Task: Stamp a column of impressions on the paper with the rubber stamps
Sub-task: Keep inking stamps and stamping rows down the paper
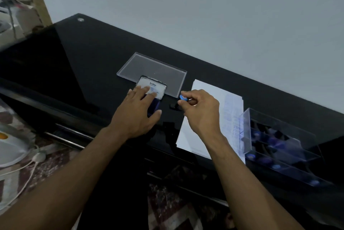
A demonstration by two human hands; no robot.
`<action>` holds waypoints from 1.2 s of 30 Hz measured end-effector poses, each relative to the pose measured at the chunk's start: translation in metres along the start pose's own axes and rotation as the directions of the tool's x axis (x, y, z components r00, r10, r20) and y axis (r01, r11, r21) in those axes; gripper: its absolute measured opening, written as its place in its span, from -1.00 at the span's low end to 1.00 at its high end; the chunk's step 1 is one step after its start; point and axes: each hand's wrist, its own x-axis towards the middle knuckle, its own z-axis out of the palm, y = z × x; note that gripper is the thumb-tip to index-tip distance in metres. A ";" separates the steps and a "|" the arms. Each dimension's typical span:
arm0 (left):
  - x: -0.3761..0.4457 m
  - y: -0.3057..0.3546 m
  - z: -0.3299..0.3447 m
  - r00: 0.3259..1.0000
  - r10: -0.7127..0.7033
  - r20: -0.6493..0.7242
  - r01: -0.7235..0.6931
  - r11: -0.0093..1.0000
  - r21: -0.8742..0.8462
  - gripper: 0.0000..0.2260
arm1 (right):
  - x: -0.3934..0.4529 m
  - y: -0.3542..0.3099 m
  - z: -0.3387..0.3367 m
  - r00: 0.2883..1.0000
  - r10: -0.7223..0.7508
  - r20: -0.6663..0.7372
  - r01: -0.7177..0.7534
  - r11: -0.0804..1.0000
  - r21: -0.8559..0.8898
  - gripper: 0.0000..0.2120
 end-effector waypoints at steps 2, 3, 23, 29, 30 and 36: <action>0.002 0.018 0.005 1.000 0.015 0.016 -0.014 0.999 -0.051 -0.39 | -0.006 0.011 -0.018 0.999 0.036 -0.021 -0.036 0.999 0.002 -0.82; 0.003 0.027 0.007 0.999 0.027 0.028 -0.025 0.997 -0.070 -0.40 | -0.010 0.016 -0.026 0.998 0.052 -0.036 -0.051 0.999 0.008 -0.82; 0.015 0.118 0.067 0.965 0.188 0.183 -0.177 0.982 -0.071 -0.42 | -0.042 0.077 -0.109 0.988 0.121 -0.097 -0.131 0.986 -0.104 -0.80; 0.020 0.111 0.075 0.962 0.183 0.202 -0.178 0.983 -0.043 -0.36 | -0.039 0.081 -0.101 0.992 0.101 -0.076 -0.110 0.986 -0.128 -0.79; 0.020 0.110 0.077 0.961 0.183 0.205 -0.180 0.983 -0.036 -0.35 | -0.038 0.082 -0.100 0.992 0.101 -0.074 -0.110 0.985 -0.132 -0.78; 0.019 0.104 0.086 0.959 0.196 0.205 -0.200 0.980 0.003 -0.27 | -0.039 0.086 -0.096 0.994 0.090 -0.069 -0.101 0.981 -0.168 -0.78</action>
